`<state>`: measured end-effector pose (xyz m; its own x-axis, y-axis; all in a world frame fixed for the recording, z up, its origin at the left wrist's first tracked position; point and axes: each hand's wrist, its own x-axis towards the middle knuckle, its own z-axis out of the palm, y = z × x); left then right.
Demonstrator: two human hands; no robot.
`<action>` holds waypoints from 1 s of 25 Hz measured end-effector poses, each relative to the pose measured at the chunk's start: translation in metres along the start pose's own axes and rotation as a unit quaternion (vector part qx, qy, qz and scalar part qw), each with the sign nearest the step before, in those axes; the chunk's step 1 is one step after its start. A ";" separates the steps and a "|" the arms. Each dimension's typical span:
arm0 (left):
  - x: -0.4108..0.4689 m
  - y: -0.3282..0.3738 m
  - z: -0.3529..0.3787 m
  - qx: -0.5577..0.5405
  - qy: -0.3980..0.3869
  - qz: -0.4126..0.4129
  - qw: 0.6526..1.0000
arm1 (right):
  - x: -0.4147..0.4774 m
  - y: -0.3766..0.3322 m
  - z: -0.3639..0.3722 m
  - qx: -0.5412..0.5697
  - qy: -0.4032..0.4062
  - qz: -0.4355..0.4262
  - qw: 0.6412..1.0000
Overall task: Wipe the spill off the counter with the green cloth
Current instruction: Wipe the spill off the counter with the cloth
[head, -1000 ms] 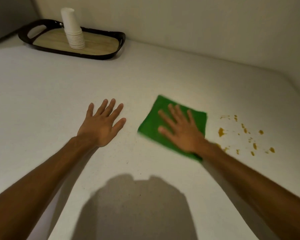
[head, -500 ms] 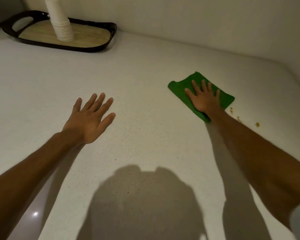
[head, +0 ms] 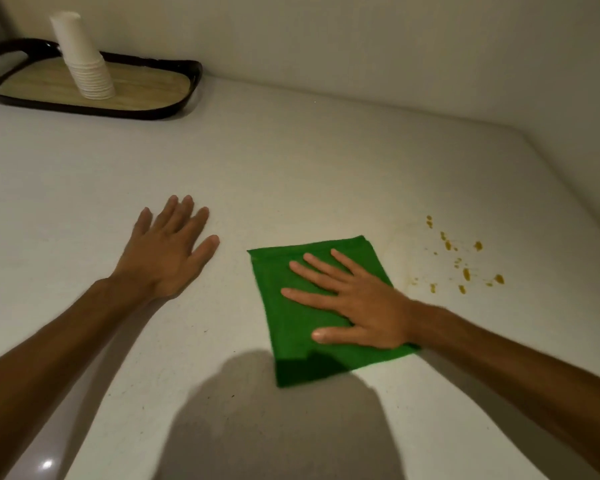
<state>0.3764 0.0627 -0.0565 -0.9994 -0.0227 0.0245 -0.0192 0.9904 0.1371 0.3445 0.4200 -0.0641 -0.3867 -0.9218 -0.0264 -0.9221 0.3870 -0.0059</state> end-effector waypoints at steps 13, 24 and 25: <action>0.012 0.061 0.002 0.022 -0.028 0.009 0.999 | 0.054 0.096 -0.016 0.062 -0.020 0.445 0.893; 0.050 0.126 0.006 -0.054 -0.026 0.068 0.996 | -0.058 0.106 -0.017 -0.008 -0.035 0.151 0.988; 0.053 0.132 0.009 -0.055 -0.039 0.066 0.995 | -0.053 0.130 -0.019 -0.003 -0.039 0.231 0.972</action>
<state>0.3204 0.1934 -0.0456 -0.9921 0.1222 -0.0272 0.1119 0.9628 0.2459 0.2451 0.5190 -0.0443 -0.7572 -0.6452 -0.1015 -0.6506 0.7588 0.0299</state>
